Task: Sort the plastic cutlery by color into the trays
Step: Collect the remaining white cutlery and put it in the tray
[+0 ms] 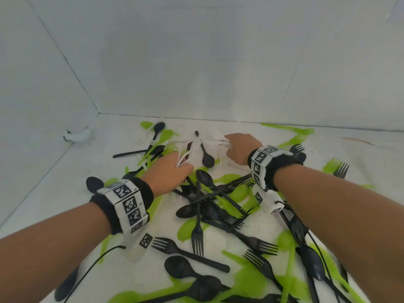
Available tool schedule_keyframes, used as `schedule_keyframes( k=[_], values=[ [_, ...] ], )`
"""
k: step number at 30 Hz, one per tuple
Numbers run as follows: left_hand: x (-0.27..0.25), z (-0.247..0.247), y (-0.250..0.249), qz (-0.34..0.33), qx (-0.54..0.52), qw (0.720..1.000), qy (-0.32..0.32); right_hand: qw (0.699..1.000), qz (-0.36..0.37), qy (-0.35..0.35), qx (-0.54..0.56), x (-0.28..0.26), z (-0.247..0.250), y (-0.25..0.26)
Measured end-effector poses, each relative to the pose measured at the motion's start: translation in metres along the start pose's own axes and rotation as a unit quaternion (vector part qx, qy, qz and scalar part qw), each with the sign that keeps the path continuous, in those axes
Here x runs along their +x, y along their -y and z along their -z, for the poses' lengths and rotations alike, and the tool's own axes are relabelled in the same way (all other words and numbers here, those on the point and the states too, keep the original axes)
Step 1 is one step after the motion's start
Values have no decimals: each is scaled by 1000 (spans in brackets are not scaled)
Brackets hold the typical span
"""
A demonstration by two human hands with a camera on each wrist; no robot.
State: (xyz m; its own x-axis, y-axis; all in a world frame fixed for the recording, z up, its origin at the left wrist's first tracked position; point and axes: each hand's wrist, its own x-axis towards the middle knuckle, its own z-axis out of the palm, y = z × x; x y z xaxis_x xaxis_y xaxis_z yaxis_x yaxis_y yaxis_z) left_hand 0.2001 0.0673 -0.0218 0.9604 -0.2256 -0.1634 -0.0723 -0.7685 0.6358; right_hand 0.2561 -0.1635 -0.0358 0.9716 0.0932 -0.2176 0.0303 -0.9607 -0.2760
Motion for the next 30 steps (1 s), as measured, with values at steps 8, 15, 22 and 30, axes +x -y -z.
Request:
schedule_keyframes(
  k=[8,15,22,30],
  values=[
    [-28,24,35,15,26,998,50,991,39,15,-124,3,-2,10],
    [-29,20,35,29,-80,996,30,996,25,-76,-26,-9,9,15],
    [-18,6,7,65,-298,952,-12,939,5,-154,307,-47,22,32],
    [-33,-30,-48,84,-488,868,37,838,-33,-181,513,-92,-13,56]
  ],
)
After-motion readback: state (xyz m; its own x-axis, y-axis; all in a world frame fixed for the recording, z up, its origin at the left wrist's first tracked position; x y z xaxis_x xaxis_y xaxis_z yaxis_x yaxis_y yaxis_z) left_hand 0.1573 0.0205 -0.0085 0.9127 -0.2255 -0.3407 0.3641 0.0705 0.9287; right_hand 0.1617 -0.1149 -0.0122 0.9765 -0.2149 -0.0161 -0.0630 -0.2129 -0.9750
